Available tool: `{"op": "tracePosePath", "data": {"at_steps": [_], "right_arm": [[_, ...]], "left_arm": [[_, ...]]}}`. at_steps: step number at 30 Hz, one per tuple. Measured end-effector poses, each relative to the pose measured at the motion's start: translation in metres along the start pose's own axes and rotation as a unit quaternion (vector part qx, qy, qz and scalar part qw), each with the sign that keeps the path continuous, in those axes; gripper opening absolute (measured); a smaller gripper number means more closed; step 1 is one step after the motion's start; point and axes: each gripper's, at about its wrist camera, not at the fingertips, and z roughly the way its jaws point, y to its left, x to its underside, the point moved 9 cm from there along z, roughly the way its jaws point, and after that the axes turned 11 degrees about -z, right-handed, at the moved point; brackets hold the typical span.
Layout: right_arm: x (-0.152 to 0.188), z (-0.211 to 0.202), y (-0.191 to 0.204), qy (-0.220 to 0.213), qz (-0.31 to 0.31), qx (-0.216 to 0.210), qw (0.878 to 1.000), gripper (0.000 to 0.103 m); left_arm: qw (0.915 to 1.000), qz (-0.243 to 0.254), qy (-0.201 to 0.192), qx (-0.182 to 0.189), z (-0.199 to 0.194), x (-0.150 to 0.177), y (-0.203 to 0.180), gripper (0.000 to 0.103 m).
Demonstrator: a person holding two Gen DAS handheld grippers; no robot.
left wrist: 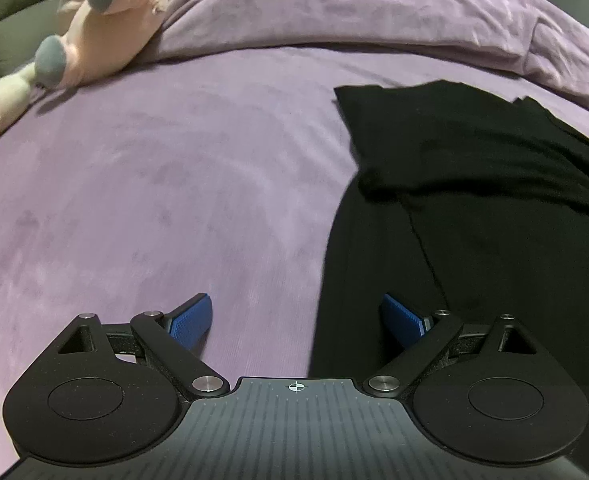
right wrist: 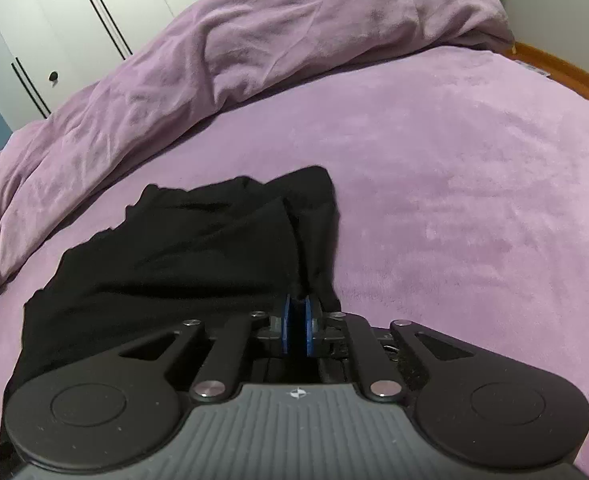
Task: Fold small clothes
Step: 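Grasp the hem of the folded shirt with both tools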
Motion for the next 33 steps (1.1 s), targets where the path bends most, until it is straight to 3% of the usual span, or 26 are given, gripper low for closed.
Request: {"op": "tracePosePath", "data": {"at_steps": [2,5,10,14,18,21,23,28,33], "right_arm": [[0.020,-0.018,0.001,0.021,-0.001,-0.023,1.000,0.033],[0.067,-0.062,0.004,0.026,-0.026,-0.039,0.999,0.038],[0.153,-0.142,-0.003,0.030,-0.033,-0.054,0.998,0.038],[0.192,-0.173,-0.009,0.079,0.023,-0.081,0.993,0.038],[0.202,-0.182,-0.010,0.084,0.026,-0.088,0.992,0.033],[0.203,-0.182,-0.007,0.092,0.033,-0.100,0.990,0.024],[0.204,-0.181,-0.010,0.098,0.039,-0.095,0.990,0.010],[0.208,-0.181,-0.007,0.102,0.065,-0.116,0.986,0.004],[0.208,-0.183,-0.013,0.099,0.136,-0.151,0.974,0.004]], "left_arm": [[1.0000,0.003,0.005,0.006,-0.011,0.013,0.006,0.096],[0.9998,-0.005,0.011,0.013,-0.029,0.035,0.018,0.096],[0.9990,-0.022,0.025,0.028,-0.058,0.068,0.033,0.096],[0.9968,-0.023,0.054,0.053,-0.072,0.095,0.033,0.094],[0.9919,-0.064,0.082,0.072,-0.076,0.112,0.036,0.084],[0.9873,-0.090,0.090,0.095,-0.079,0.114,0.037,0.069],[0.9841,-0.105,0.098,0.104,-0.080,0.114,0.039,0.054],[0.9804,-0.123,0.113,0.105,-0.076,0.114,0.050,0.025],[0.9618,-0.194,0.131,0.142,-0.076,0.112,0.067,0.012]]}}
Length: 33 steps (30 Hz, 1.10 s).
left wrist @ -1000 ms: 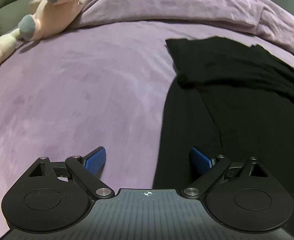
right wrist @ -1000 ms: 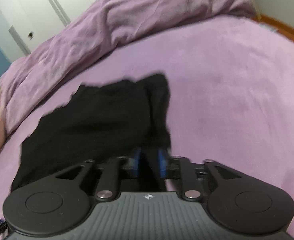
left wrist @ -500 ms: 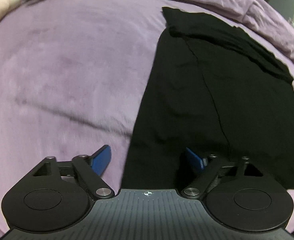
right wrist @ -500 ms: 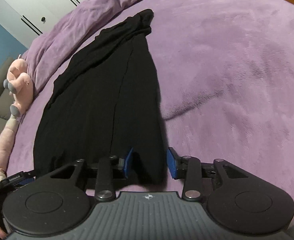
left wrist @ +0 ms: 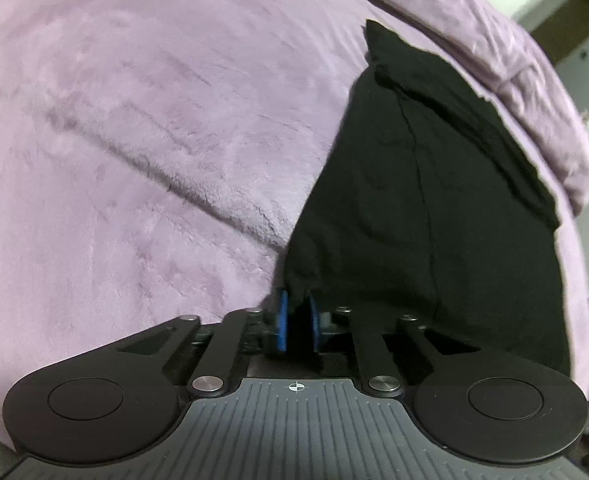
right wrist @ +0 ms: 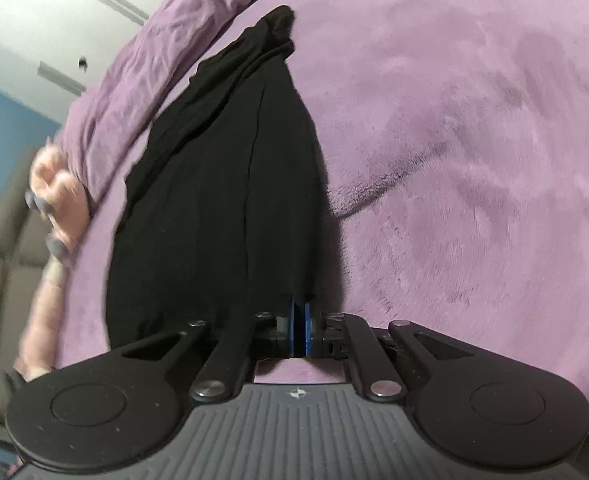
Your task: Fold small clothes
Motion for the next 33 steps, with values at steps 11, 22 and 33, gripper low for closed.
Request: {"op": "tracePosePath", "data": {"at_steps": [11,22,33], "right_arm": [[-0.026,-0.010,0.014,-0.044,0.106,-0.110,0.987,0.004],[-0.113,0.013,0.029,-0.121,0.090,-0.099,0.984,0.003],[-0.144,0.029,0.061,-0.098,-0.189,0.019,0.977,0.032]], "left_arm": [[0.9922,-0.032,-0.021,0.119,-0.032,-0.020,-0.039,0.009],[0.9810,-0.063,-0.098,0.155,-0.027,-0.102,-0.092,0.008],[0.9875,-0.098,-0.081,0.093,0.038,-0.136,-0.076,0.009]]}}
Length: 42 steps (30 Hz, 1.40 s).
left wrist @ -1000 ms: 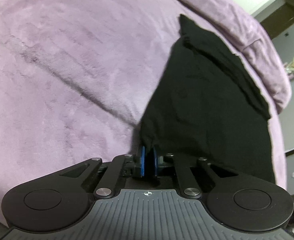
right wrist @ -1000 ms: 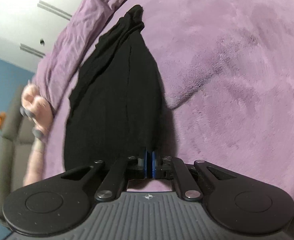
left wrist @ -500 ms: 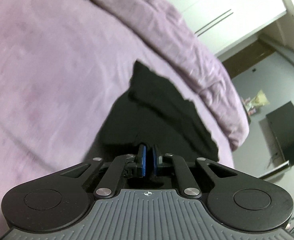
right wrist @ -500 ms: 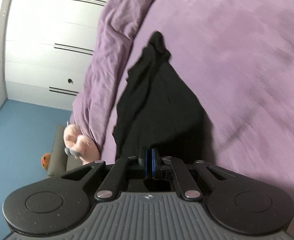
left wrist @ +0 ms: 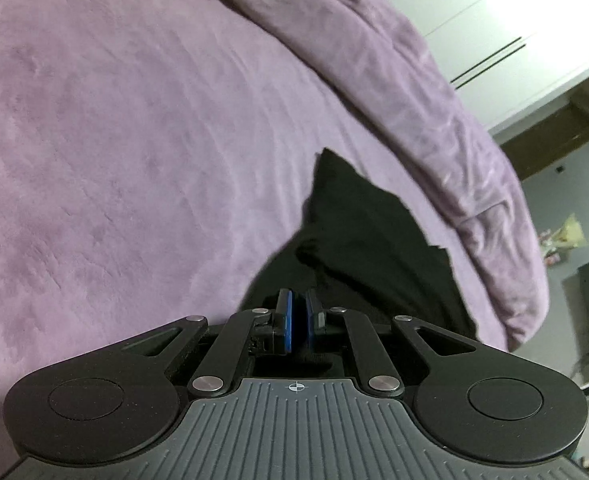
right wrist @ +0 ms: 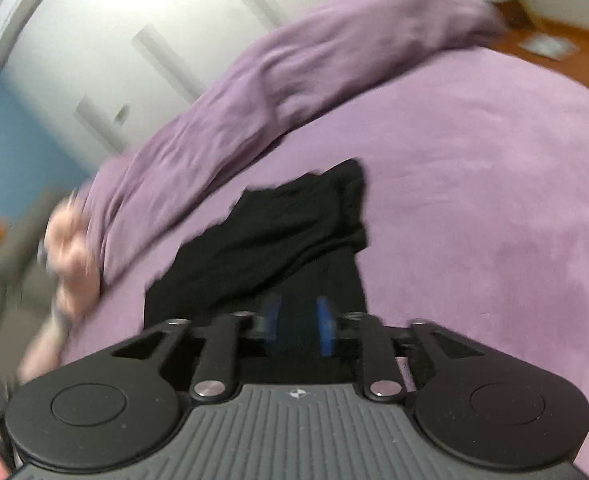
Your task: Fold small clothes
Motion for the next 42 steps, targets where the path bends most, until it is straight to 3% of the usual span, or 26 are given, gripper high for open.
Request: {"op": "tracePosePath", "data": {"at_steps": [4,6,9,15,16,17,19,22,25,28,30,32,34,36,38,39,42], "right_arm": [[0.029,0.025,0.018,0.071,-0.132,0.021,0.988,0.033],[0.036,0.040,0.021,0.091,-0.160,0.026,0.983,0.033],[0.033,0.055,0.017,0.093,-0.178,0.057,0.978,0.033],[0.033,0.068,0.015,0.088,-0.202,0.070,0.973,0.033],[0.034,0.071,0.016,0.088,-0.209,0.072,0.971,0.030],[0.036,0.071,0.018,0.086,-0.209,0.069,0.972,0.011],[0.032,0.071,0.016,0.081,-0.177,0.057,0.979,0.005],[0.007,0.054,-0.003,0.018,-0.059,0.024,0.998,0.004],[-0.014,0.036,-0.040,-0.040,0.030,0.047,0.998,0.003],[-0.011,0.037,-0.072,-0.027,0.081,0.081,0.993,0.003],[-0.005,0.039,-0.081,-0.015,0.081,0.089,0.993,0.004],[0.001,0.038,-0.084,-0.011,0.090,0.078,0.993,0.005],[0.006,0.037,-0.081,-0.013,0.095,0.058,0.994,0.005],[0.009,0.039,-0.076,-0.008,0.091,0.042,0.995,0.008],[0.011,0.042,-0.071,-0.008,0.080,0.035,0.996,0.036],[0.012,0.043,-0.069,-0.010,0.073,0.038,0.997,0.041],[0.010,0.049,-0.062,-0.003,0.049,0.048,0.998,0.043]], "left_arm": [[1.0000,-0.008,0.005,-0.002,0.009,0.002,0.011,0.009],[1.0000,-0.004,0.004,-0.006,0.011,0.003,0.014,0.009],[0.9999,0.008,0.006,-0.011,0.011,0.003,0.013,0.009],[0.9985,0.051,0.007,-0.019,0.013,0.003,0.001,0.009],[0.9984,0.053,0.007,-0.019,0.014,0.002,0.000,0.009],[0.9984,0.053,0.007,-0.017,0.015,0.002,-0.002,0.009],[0.9985,0.052,0.003,-0.014,0.015,0.002,-0.005,0.009],[0.9986,0.051,-0.008,-0.010,0.014,-0.003,-0.009,0.009],[0.9962,0.081,-0.025,-0.021,0.014,-0.011,-0.015,0.008],[0.9939,0.104,-0.026,-0.026,0.016,-0.012,-0.019,0.011],[0.9921,0.123,-0.020,-0.015,0.016,-0.011,-0.022,0.015],[0.9863,0.164,-0.018,-0.012,0.015,-0.007,-0.023,0.033],[0.9798,0.200,-0.004,-0.009,0.017,-0.002,-0.022,0.042],[0.9736,0.227,0.015,-0.018,0.023,0.005,-0.019,0.043],[0.9623,0.270,0.016,-0.030,0.029,0.011,-0.021,0.042],[0.9549,0.295,0.010,-0.033,0.031,0.015,-0.025,0.041],[0.9420,0.335,0.009,-0.027,0.039,0.024,-0.037,0.041]]}}
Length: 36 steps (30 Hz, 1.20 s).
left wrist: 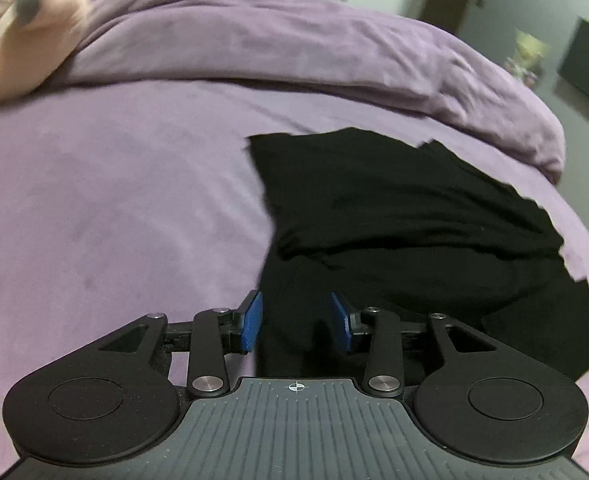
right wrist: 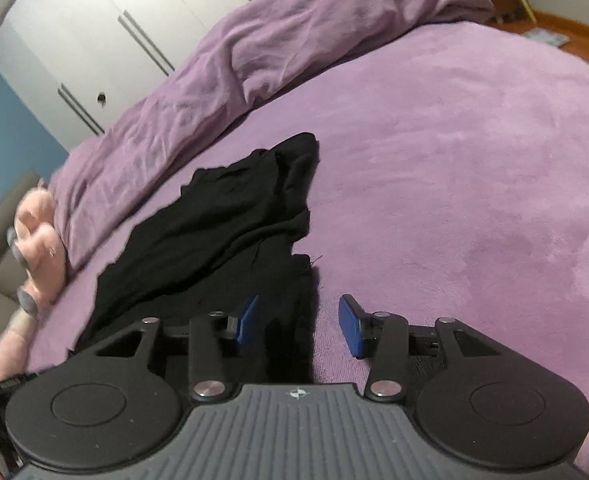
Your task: Fold small clothes
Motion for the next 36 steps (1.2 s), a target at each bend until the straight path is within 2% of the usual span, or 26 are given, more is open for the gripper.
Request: {"op": "tracePosePath", "data": {"at_steps": [8,11,14,16,20,21,23,25,26,29,32,36], "right_arm": [[-0.002,0.005,0.023,-0.003,-0.063,-0.002,0.998,0.041],[-0.002,0.009,0.029,0.002,-0.077,0.000,0.997,0.034],[0.000,0.011,0.032,0.005,-0.084,0.002,0.996,0.033],[0.001,0.012,0.032,0.008,-0.084,0.005,0.996,0.033],[0.002,0.015,0.029,0.013,-0.078,0.009,0.997,0.033],[0.003,0.015,0.028,0.015,-0.078,0.011,0.997,0.033],[0.003,0.016,0.027,0.014,-0.075,0.010,0.997,0.033],[0.004,0.016,0.027,0.013,-0.079,0.012,0.997,0.032],[0.004,0.016,0.028,0.012,-0.083,0.013,0.996,0.028],[0.004,0.017,0.029,0.012,-0.095,0.022,0.995,0.011],[0.001,0.014,0.029,0.006,-0.098,0.028,0.995,0.008],[-0.010,-0.001,0.031,-0.031,-0.086,0.032,0.995,0.004]], "left_arm": [[0.9998,0.009,0.017,-0.003,0.021,0.001,-0.004,0.039],[0.9996,0.013,0.026,-0.005,0.022,0.003,-0.003,0.039],[0.9996,0.009,0.022,-0.014,0.022,0.000,0.002,0.041],[0.9997,0.000,0.024,-0.001,0.023,-0.001,0.002,0.041],[0.9992,0.014,0.037,0.003,0.029,0.002,-0.001,0.040],[0.9992,0.010,0.039,0.006,0.030,0.002,-0.001,0.039],[0.9989,-0.006,0.043,0.016,0.030,0.002,0.000,0.018],[0.9991,0.002,0.041,0.014,0.029,0.003,-0.003,0.016],[0.9991,0.012,0.039,0.013,0.028,0.004,-0.006,0.011],[0.9989,0.027,0.035,0.013,0.024,0.005,-0.013,0.008],[0.9993,0.026,0.021,0.020,0.015,0.002,-0.018,0.008],[0.9992,0.009,-0.010,0.038,-0.004,-0.011,-0.026,0.006]]}}
